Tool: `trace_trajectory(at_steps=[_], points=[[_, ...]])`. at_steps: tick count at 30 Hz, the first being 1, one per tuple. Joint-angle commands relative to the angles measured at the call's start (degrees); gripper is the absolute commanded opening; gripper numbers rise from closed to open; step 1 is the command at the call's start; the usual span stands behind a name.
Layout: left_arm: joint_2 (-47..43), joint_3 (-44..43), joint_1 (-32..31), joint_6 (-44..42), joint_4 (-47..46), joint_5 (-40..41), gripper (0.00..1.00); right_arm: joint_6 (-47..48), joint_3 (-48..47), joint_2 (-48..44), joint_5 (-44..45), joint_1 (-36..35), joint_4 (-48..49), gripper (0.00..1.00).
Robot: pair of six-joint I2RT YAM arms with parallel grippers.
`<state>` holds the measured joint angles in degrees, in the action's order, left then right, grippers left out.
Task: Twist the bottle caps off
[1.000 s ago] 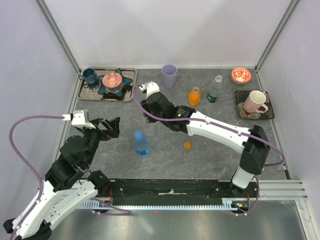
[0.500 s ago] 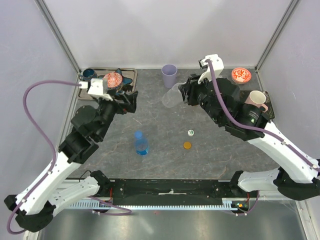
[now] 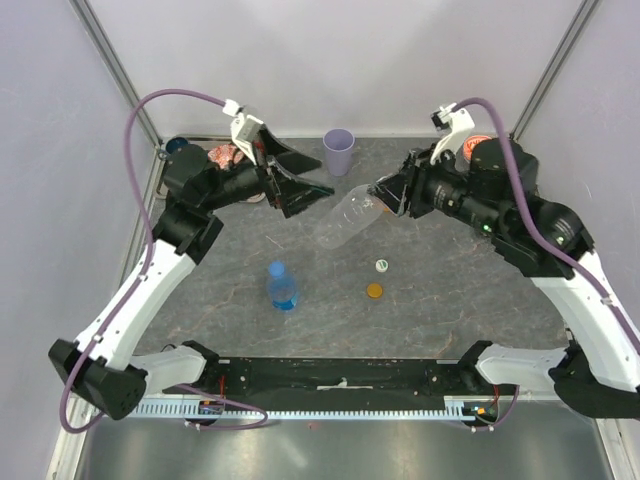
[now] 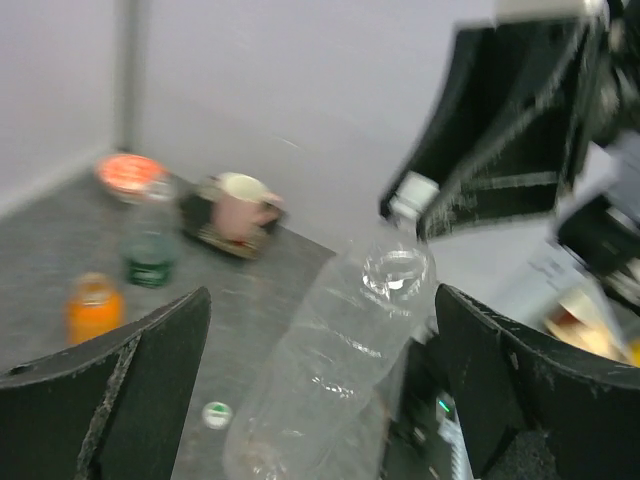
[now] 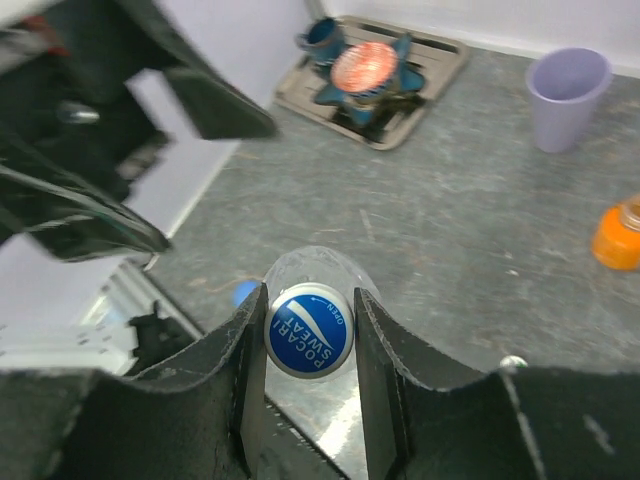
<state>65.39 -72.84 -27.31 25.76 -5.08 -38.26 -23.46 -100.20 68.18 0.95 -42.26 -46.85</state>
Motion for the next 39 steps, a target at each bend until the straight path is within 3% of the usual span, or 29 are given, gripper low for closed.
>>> trace_trajectory(at_steps=[1,6,16,28,39], points=[[3.0,0.9,0.1,10.7,-12.8,-27.1,0.99,-1.2,-2.5,-3.7,-11.5,0.1,4.4,0.00],[3.6,1.1,-0.1,10.5,-13.6,-29.6,1.00,-2.6,0.4,-4.6,-16.2,0.0,10.5,0.00],[3.5,1.6,-2.3,8.6,-13.6,-31.2,1.00,-3.2,1.7,-2.7,-16.2,0.0,13.8,0.00],[4.0,1.8,-7.2,-2.1,-1.0,-28.6,1.00,-4.6,4.7,-2.3,-17.6,0.1,18.3,0.00],[4.8,2.7,-8.5,-5.5,0.9,-25.5,0.99,-5.9,6.5,-3.1,-19.1,0.1,21.0,0.00]])
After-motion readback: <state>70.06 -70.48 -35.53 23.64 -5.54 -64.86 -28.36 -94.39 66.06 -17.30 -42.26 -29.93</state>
